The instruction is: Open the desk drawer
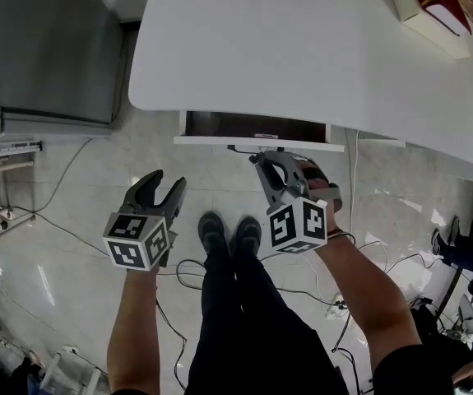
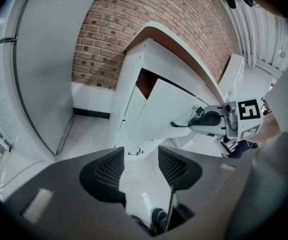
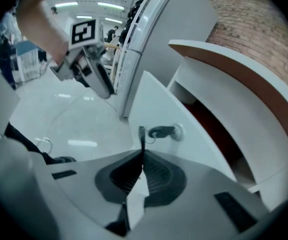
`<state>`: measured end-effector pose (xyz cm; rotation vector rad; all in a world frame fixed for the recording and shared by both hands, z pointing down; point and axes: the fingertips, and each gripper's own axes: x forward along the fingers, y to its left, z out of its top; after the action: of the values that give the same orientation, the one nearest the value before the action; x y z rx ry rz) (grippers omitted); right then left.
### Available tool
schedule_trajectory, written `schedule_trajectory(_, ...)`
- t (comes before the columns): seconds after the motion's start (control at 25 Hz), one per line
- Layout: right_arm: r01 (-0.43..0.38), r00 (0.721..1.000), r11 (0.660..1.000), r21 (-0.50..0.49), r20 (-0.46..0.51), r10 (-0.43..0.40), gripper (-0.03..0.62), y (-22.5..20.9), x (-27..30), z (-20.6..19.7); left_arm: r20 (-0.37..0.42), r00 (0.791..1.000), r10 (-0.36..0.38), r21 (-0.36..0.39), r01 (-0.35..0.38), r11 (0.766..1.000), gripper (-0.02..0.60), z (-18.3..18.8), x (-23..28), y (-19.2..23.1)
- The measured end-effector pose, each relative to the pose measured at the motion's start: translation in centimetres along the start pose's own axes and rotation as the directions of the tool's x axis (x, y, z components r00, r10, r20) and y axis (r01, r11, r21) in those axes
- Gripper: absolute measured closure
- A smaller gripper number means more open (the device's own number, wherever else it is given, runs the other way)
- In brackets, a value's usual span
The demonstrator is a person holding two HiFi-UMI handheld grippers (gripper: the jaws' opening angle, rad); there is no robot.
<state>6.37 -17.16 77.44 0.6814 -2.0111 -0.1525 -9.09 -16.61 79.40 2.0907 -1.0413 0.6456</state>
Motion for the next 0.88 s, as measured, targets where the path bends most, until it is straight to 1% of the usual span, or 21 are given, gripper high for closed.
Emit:
schedule_trajectory(0.08, -0.023, 0.999, 0.999, 0.025, 0.023, 0.022, 0.577, 1.4, -0.8, 0.3, -0.011, 1.000, 0.002, -0.005, -0.002, 1.000, 0.362, -0.6, 0.1, 0.1)
schedule_trajectory(0.12, -0.012, 1.000, 1.000, 0.023, 0.023, 0.012, 0.577, 1.9, -1.2, 0.1, -0.016, 1.000, 0.000, -0.007, 0.000, 1.000, 0.362, -0.8, 0.1, 0.0)
schedule_trajectory(0.2, 0.039, 0.999, 0.999, 0.020, 0.015, -0.039, 0.577, 1.8, -1.6, -1.0, -0.021, 1.000, -0.008, -0.009, 0.008, 1.000, 0.362, -1.0, 0.3, -0.3)
schedule_trajectory(0.32, 0.102, 0.995, 0.995, -0.003, 0.009, -0.102, 0.576, 0.1, -1.4, -1.9, -0.016, 1.000, -0.020, 0.003, 0.020, 1.000, 0.364, -0.5, 0.7, -0.7)
schedule_trajectory(0.4, 0.115, 0.993, 0.993, -0.038, 0.020, -0.115, 0.574, -1.0, -1.1, -1.3, -0.018, 1.000, -0.024, 0.009, 0.025, 1.000, 0.364, -0.6, 0.7, -1.0)
schedule_trajectory(0.44, 0.112, 0.994, 0.992, -0.063, 0.026, -0.111, 0.551, -1.2, -0.8, -0.8, -0.020, 0.999, -0.027, 0.009, 0.027, 1.000, 0.365, -0.6, 0.7, -1.2)
schedule_trajectory(0.48, 0.096, 0.995, 0.991, -0.094, 0.024, -0.094, 0.513, -1.2, -0.4, -0.5, -0.021, 0.999, -0.030, 0.009, 0.030, 1.000, 0.365, -0.7, 0.8, -1.3)
schedule_trajectory(0.6, 0.009, 0.999, 0.981, -0.194, -0.029, -0.015, 0.507, 0.4, 1.7, -0.5, -0.028, 0.999, -0.042, 0.011, 0.042, 0.999, 0.367, -0.9, 1.1, -2.0)
schedule_trajectory(0.64, 0.002, 0.999, 0.974, -0.227, -0.050, -0.013, 0.497, 0.7, 2.1, -0.6, -0.033, 0.998, -0.045, 0.014, 0.046, 0.999, 0.367, -1.0, 1.3, -2.2)
schedule_trajectory(0.68, 0.010, 0.998, 0.966, -0.259, -0.064, -0.028, 0.500, 0.8, 2.2, -0.6, -0.037, 0.998, -0.049, 0.018, 0.049, 0.999, 0.368, -1.2, 1.4, -2.4)
schedule_trajectory(0.8, 0.053, 0.994, 0.946, -0.318, -0.075, -0.081, 0.568, 0.5, 2.2, -0.6, -0.046, 0.998, -0.052, 0.023, 0.053, 0.998, 0.370, -1.7, 1.5, -2.7)
schedule_trajectory(0.88, 0.065, 0.992, 0.941, -0.331, -0.079, -0.096, 0.571, 0.7, 2.2, -0.7, -0.048, 0.998, -0.050, 0.019, 0.051, 0.999, 0.371, -2.1, 1.4, -2.8)
